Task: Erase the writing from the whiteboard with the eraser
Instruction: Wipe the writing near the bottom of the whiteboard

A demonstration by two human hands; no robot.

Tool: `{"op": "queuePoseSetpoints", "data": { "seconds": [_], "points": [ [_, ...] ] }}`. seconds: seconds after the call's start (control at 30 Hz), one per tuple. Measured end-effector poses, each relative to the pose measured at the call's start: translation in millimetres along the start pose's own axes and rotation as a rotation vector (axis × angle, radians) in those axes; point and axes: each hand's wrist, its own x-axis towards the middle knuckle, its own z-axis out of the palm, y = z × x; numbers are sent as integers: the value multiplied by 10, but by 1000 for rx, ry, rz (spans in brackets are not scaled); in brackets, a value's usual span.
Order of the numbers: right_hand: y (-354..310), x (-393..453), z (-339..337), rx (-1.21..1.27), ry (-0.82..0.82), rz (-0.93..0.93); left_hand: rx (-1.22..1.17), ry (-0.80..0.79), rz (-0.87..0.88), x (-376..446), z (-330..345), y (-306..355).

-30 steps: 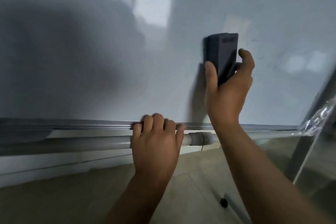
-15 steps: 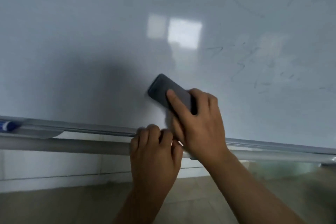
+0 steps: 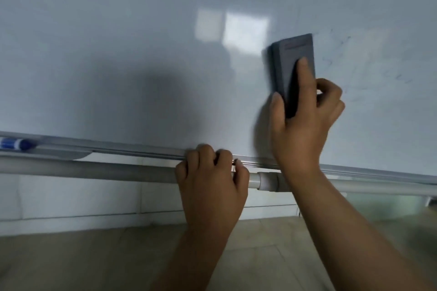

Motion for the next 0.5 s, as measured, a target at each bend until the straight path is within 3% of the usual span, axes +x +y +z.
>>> {"op": "queuePoseSetpoints", "data": {
  "seconds": [0.13,0.17,0.27,0.3,0.33,0.43,0.47,0.5],
  "points": [
    [45,-179,-36,-182,-289,-668,29,-23,31,-22,10,-36],
    [135,-100,-69,-209,-278,-652,30,-22,27,-16,10,-28],
    [183,86,-97,-50,-60,-92,32,-8,7,2,-1,23],
    [117,74,-79,-34,-30,-50,30,-4,5,6,-10,35],
    [51,20,-44,-65,-54,-146,27,0,7,3,-10,34],
    [76,-25,-19,-158,-233,-683,18,1,27,-9,-12,8],
    [140,67,-48,-188,-215,-685,8,5,30,-17,-11,6],
    [197,164,-59,-184,-152,-555,-1,9,31,-14,-14,13]
  ]
}}
